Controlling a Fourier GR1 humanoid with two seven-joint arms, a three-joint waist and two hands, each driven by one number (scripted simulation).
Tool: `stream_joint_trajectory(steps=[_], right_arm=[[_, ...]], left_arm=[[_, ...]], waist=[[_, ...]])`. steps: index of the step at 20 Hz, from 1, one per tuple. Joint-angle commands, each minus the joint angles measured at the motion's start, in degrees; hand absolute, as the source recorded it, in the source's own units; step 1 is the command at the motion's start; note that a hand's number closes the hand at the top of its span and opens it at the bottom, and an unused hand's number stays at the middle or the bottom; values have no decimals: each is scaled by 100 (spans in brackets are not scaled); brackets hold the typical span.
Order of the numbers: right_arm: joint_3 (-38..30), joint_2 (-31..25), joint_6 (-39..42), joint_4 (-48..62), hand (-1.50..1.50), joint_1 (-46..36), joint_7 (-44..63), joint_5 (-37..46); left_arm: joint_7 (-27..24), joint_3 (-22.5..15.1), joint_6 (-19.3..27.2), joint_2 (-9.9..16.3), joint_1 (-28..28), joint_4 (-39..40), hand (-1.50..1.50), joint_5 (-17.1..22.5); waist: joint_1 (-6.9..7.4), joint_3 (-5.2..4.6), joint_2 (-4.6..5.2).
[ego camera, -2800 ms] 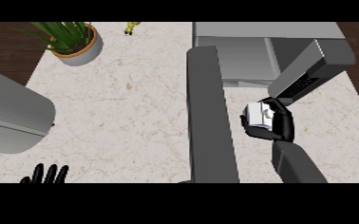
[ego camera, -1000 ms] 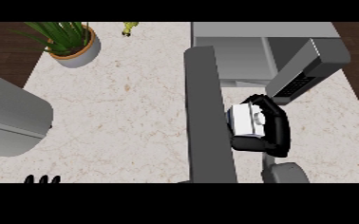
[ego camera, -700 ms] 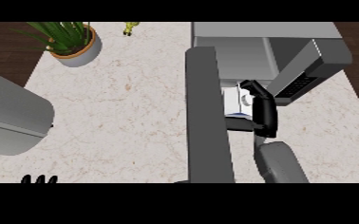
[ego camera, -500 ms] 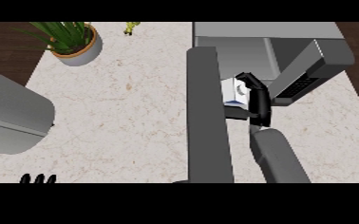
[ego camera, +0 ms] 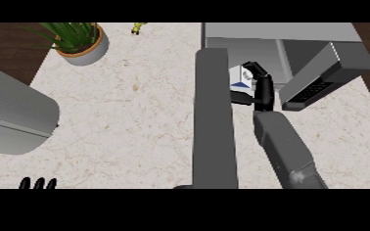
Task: Pick up the milk, place it into the microwave and close the microwave
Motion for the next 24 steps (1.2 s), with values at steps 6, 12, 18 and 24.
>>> stream_joint_trajectory(steps=[6, 12, 18, 24], right_arm=[[-262, -489, -473, 1508, 150, -942, -238, 273], [-209, -559, -1066, 1857, 150, -1093, -496, 496], [-96, -929, -1372, 2012, 150, -1352, -640, 739], [-476, -998, -1068, 1829, 150, -1458, -944, 402]], left_arm=[[-138, 58, -264, 139, 94, 76, -150, 7], [-43, 145, -296, 169, -92, 172, -150, 150], [71, 207, -262, 187, -438, 265, -150, 185], [101, 73, -215, 117, -402, 208, -150, 78]], waist=[[288, 12, 107], [401, 16, 168], [446, 18, 227], [487, 40, 265]])
